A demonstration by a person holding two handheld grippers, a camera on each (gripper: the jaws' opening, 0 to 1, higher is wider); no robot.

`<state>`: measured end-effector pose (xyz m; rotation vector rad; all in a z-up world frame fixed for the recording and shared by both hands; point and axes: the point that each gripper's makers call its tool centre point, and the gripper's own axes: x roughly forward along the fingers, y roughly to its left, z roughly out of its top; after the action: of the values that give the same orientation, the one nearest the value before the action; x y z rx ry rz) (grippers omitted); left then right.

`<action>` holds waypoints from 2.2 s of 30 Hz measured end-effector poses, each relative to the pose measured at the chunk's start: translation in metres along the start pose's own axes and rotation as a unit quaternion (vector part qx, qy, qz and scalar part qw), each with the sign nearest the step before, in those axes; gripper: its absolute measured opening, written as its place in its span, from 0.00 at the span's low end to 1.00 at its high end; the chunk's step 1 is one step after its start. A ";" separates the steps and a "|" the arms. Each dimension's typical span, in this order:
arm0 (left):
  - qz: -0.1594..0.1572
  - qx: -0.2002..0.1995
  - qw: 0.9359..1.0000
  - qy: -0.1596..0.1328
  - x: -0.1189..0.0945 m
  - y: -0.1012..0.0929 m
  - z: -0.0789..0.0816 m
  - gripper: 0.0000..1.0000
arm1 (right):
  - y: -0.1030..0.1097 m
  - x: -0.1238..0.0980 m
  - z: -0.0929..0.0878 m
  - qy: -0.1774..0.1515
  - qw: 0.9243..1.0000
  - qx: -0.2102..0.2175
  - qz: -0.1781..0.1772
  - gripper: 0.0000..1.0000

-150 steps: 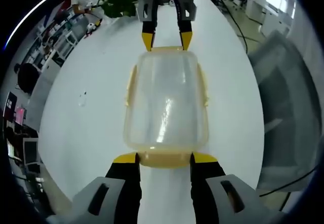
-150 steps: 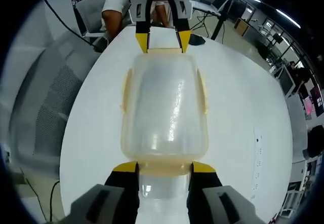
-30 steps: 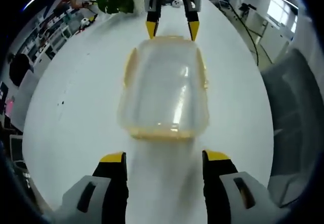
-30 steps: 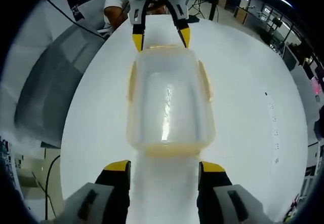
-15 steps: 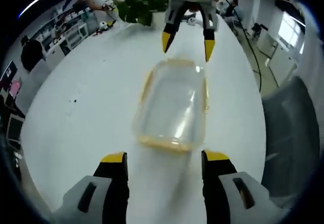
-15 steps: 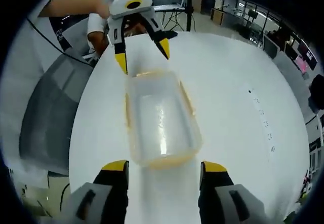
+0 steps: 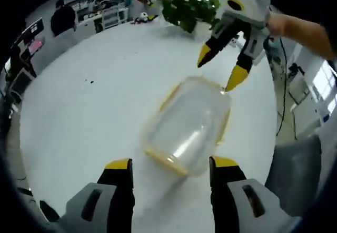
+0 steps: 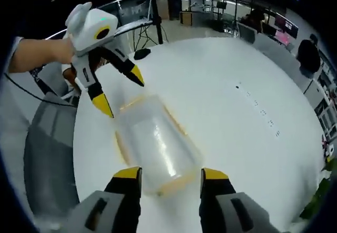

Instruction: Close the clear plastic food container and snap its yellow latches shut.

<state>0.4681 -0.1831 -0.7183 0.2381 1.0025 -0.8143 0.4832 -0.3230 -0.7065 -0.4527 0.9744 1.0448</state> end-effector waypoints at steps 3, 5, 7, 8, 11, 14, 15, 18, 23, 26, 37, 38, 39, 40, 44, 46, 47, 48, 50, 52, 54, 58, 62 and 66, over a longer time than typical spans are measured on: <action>-0.002 -0.042 0.999 -0.008 0.003 -0.002 0.002 0.53 | -0.001 0.003 -0.002 -0.004 0.999 0.038 -0.006 0.40; 0.003 -0.068 0.998 -0.010 0.004 -0.003 0.003 0.52 | -0.004 0.005 -0.005 -0.002 0.997 0.069 -0.014 0.38; 0.007 -0.089 0.996 -0.020 0.005 -0.002 0.007 0.51 | -0.005 0.006 -0.005 -0.012 0.994 0.106 -0.015 0.38; 0.009 -0.112 0.994 -0.015 0.005 -0.001 0.005 0.51 | -0.005 0.006 -0.007 -0.011 0.992 0.121 -0.015 0.37; 0.005 -0.145 0.989 -0.022 0.007 -0.003 0.007 0.50 | -0.006 0.010 -0.013 -0.006 0.988 0.152 -0.018 0.37; 0.003 -0.165 0.986 -0.017 0.009 -0.006 0.003 0.48 | -0.005 0.013 -0.017 -0.005 0.984 0.178 -0.016 0.36; 0.000 -0.177 0.984 -0.021 0.011 -0.006 0.003 0.49 | -0.003 0.014 -0.015 -0.011 0.981 0.192 -0.008 0.36; 0.005 -0.180 0.984 -0.009 0.015 -0.006 -0.004 0.48 | -0.004 0.018 -0.020 -0.009 0.979 0.205 -0.007 0.36; 0.001 -0.192 0.981 -0.005 0.020 -0.006 -0.011 0.45 | -0.001 0.022 -0.022 -0.014 0.972 0.236 0.008 0.35; -0.016 -0.203 0.979 -0.011 0.021 -0.013 -0.007 0.41 | 0.001 0.022 -0.021 -0.015 0.972 0.233 0.009 0.35; -0.017 -0.203 0.979 -0.008 0.023 -0.014 -0.007 0.38 | 0.001 0.024 -0.020 -0.006 0.974 0.226 0.014 0.30; -0.022 -0.211 0.977 0.001 0.022 -0.016 -0.010 0.37 | 0.004 0.025 -0.014 -0.017 0.975 0.222 0.026 0.29; -0.069 -0.228 0.970 -0.049 0.026 -0.029 0.012 0.34 | 0.001 0.024 -0.017 -0.004 0.976 0.217 0.013 0.28; -0.043 -0.235 0.971 0.008 0.015 -0.022 -0.009 0.34 | 0.004 0.023 -0.017 0.006 0.976 0.217 0.014 0.28; -0.042 -0.214 0.976 -0.004 0.016 -0.020 -0.004 0.34 | 0.002 0.023 -0.017 0.009 0.974 0.225 0.009 0.28; -0.044 -0.211 0.976 -0.002 0.015 -0.019 -0.005 0.34 | 0.002 0.023 -0.018 0.003 0.974 0.227 0.010 0.28; -0.044 -0.213 0.976 -0.001 0.017 -0.020 -0.005 0.34 | 0.003 0.023 -0.016 0.002 0.974 0.228 0.009 0.28; -0.043 -0.211 0.977 0.001 0.018 -0.020 -0.006 0.34 | 0.003 0.023 -0.017 0.001 0.974 0.228 0.007 0.28; -0.042 -0.210 0.977 0.001 0.018 -0.020 -0.007 0.34 | 0.002 0.024 -0.018 -0.003 0.973 0.229 0.006 0.28; -0.042 -0.210 0.977 -0.001 0.017 -0.019 -0.009 0.34 | 0.002 0.023 -0.018 -0.006 0.973 0.230 0.006 0.28; -0.042 -0.208 0.977 -0.001 0.018 -0.018 -0.009 0.34 | 0.002 0.024 -0.018 -0.005 0.973 0.231 0.005 0.28; -0.043 -0.205 0.978 -0.001 0.019 -0.017 -0.009 0.35 | 0.002 0.024 -0.019 -0.004 0.972 0.237 0.002 0.29; -0.045 -0.200 0.979 0.004 0.022 -0.016 -0.008 0.35 | 0.002 0.024 -0.020 -0.007 0.970 0.242 -0.001 0.29; -0.045 -0.199 0.979 0.005 0.021 -0.017 -0.010 0.35 | 0.003 0.023 -0.020 -0.007 0.970 0.244 -0.002 0.29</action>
<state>0.4554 -0.1998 -0.7382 -0.1486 1.1694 -0.6768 0.4754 -0.3241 -0.7364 -0.0397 1.1739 0.7655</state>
